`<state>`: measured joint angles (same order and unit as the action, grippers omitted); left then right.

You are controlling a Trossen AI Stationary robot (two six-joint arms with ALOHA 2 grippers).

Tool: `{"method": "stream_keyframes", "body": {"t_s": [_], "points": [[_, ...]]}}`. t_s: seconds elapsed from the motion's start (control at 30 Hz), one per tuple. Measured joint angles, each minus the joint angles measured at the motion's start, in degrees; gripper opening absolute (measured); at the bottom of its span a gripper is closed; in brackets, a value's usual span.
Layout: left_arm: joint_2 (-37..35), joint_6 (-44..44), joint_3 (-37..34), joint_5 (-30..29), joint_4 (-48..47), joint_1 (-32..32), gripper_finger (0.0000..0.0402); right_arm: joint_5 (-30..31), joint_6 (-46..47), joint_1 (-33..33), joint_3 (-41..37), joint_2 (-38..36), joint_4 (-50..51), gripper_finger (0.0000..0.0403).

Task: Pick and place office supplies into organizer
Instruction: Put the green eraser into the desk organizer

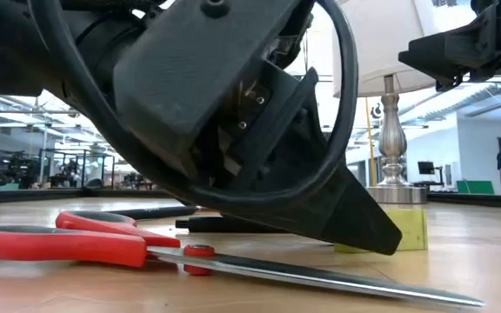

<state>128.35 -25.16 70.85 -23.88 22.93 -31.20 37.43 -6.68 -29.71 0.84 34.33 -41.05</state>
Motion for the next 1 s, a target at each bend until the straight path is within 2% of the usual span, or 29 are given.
{"method": "stream_keyframes", "body": {"t_s": [0.13,0.4,0.47,0.67,0.83,1.0], "points": [[0.0,-0.33,-0.02,-0.15,-1.17,0.18,0.0136,0.0,0.0,0.0,0.01,0.0,0.12,0.0153],[-0.04,-0.33,-0.02,-1.47,-1.54,0.39,0.0015,0.0,0.0,-0.01,0.01,0.0,0.12,0.0153],[-0.16,-0.04,-0.02,-1.53,-1.6,0.39,0.0014,0.01,0.0,0.0,0.01,0.0,0.12,0.0153],[-3.0,1.02,-0.2,-2.61,-5.77,0.48,0.0045,0.0,-0.02,-0.02,0.02,0.0,0.12,0.0153],[-9.14,0.54,-0.17,-9.77,-19.72,0.73,0.0024,0.0,-0.02,-0.02,0.02,0.0,0.14,0.0153],[-16.05,-0.47,-0.13,-12.38,-31.88,2.84,0.001,0.0,-0.01,-0.01,0.01,-0.03,0.23,0.0153]]}}
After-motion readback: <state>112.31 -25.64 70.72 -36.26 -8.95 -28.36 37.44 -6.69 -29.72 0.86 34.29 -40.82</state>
